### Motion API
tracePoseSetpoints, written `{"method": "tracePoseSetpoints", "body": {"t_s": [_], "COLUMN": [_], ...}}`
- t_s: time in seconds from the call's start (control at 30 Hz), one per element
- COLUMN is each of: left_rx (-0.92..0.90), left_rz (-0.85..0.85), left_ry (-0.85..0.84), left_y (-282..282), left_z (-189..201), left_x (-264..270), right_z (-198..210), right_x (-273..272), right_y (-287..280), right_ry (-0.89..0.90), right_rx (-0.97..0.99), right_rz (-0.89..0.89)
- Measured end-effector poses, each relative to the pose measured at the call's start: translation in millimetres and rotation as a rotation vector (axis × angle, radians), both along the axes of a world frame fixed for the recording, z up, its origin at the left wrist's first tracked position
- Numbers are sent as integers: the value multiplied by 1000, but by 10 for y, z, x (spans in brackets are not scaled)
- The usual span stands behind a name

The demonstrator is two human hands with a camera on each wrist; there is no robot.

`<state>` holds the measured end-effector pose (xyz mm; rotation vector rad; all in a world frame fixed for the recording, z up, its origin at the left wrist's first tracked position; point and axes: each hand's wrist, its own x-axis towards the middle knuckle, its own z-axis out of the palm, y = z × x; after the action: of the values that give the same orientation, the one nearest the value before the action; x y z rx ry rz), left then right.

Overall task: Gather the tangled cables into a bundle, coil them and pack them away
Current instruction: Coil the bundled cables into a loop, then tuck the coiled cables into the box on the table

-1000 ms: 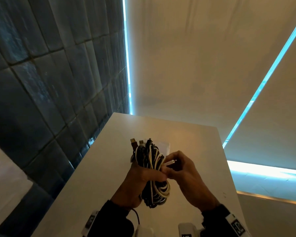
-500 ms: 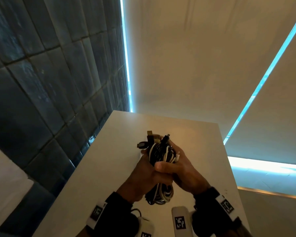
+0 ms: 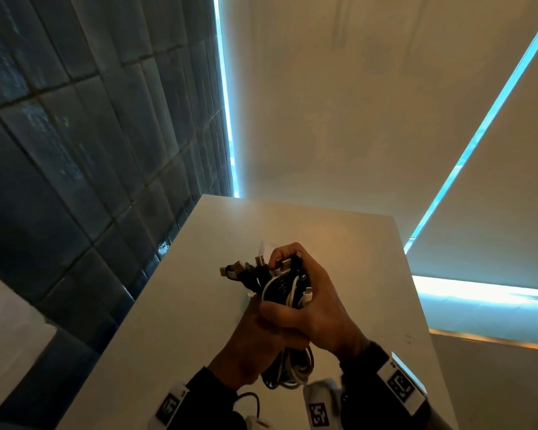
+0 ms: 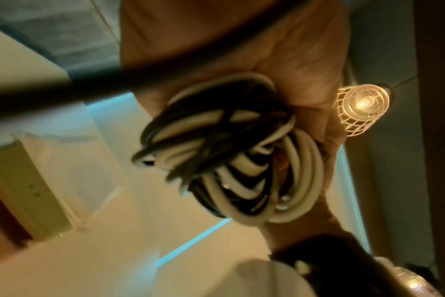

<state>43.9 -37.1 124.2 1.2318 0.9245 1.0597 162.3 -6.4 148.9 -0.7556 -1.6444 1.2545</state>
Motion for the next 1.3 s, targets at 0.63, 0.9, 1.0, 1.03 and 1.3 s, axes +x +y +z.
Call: {"method": "tracePoseSetpoints", "body": {"t_s": [0.63, 0.9, 1.0, 1.03, 1.3], "left_rx": [-184, -273, -303, -304, -284], "left_rz": [406, 386, 388, 388, 360], "left_ry": [267, 307, 323, 334, 343], "left_y": [146, 71, 25, 13, 35], "left_z": [-478, -732, -791, -796, -801], "left_x": [-1082, -1228, -1297, -1312, -1251], "right_z": [-2294, -2555, -2587, -2598, -2609], "right_x": [-276, -460, -479, -479, -427], "right_y": [354, 664, 675, 660, 261], "right_ry": [81, 221, 246, 245, 228], "right_rx": [-1250, -1207, -1177, -1169, -1160], "right_rz": [-431, -694, -721, -724, -660]}}
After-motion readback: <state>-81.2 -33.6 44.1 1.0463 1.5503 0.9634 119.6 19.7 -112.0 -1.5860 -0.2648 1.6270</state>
